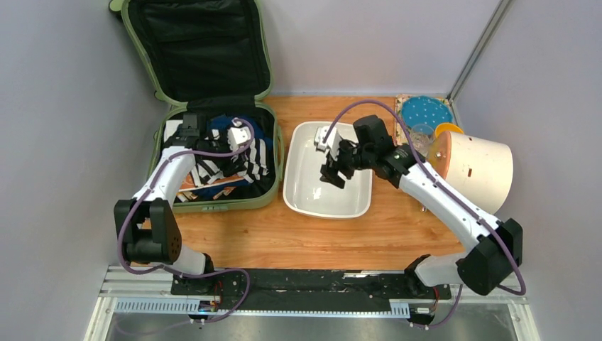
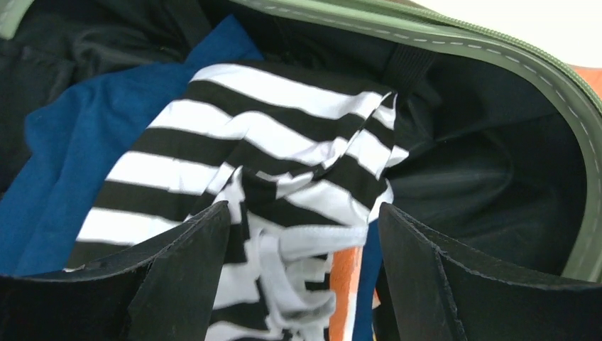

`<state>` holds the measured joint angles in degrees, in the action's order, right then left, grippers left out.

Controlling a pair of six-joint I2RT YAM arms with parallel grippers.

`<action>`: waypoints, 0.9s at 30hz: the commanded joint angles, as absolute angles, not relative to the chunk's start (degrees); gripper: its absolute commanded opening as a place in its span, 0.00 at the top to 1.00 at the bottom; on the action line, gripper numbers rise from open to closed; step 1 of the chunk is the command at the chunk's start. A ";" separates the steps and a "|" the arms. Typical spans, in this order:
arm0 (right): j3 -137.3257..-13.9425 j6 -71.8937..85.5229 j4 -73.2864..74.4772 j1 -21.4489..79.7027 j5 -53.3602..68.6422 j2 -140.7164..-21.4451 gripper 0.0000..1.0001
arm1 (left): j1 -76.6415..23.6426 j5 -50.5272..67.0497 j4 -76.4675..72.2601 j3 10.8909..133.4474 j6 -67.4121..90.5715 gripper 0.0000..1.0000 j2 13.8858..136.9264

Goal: Open, take out, and arrange the luggage

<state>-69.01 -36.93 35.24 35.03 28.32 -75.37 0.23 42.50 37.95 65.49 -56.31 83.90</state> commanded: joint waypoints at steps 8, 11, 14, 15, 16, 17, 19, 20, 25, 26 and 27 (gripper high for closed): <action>-80.06 -3.88 20.05 29.88 29.80 -87.01 0.28 | -8.79 30.43 27.25 64.95 -58.44 0.13 91.93; -81.82 -1.76 17.58 29.44 31.37 -89.55 0.28 | -9.41 27.87 25.94 62.24 -61.61 0.13 92.72; -84.98 -0.44 16.08 29.44 30.24 -92.45 0.29 | -9.06 25.84 25.57 61.17 -62.23 0.27 93.43; -86.12 2.00 16.17 29.27 31.02 -93.33 0.29 | -7.57 27.23 27.06 62.39 -61.62 0.33 93.51; -87.18 3.07 15.74 29.27 31.55 -95.08 0.29 | -6.43 29.07 27.51 63.01 -59.61 0.39 93.52; -88.14 4.64 14.95 29.27 31.90 -95.97 0.29 | -5.37 32.75 27.68 63.71 -57.94 0.49 93.60; -89.73 10.16 13.11 29.27 32.52 -99.47 0.29 | -1.78 38.03 29.87 66.00 -54.25 0.58 92.99; -91.82 12.37 12.75 29.18 32.87 -100.80 0.30 | -0.89 42.93 30.40 66.44 -53.27 0.64 92.64; -97.28 22.84 8.17 29.88 33.75 -108.96 0.29 | 3.34 49.56 26.63 63.55 -48.00 0.76 87.55; -98.43 24.50 8.17 30.14 33.40 -110.20 0.29 | 4.38 51.22 26.54 63.46 -47.38 0.86 87.19; -100.44 25.22 7.74 30.67 32.88 -111.26 0.28 | 4.74 51.85 26.46 63.72 -46.42 0.97 86.75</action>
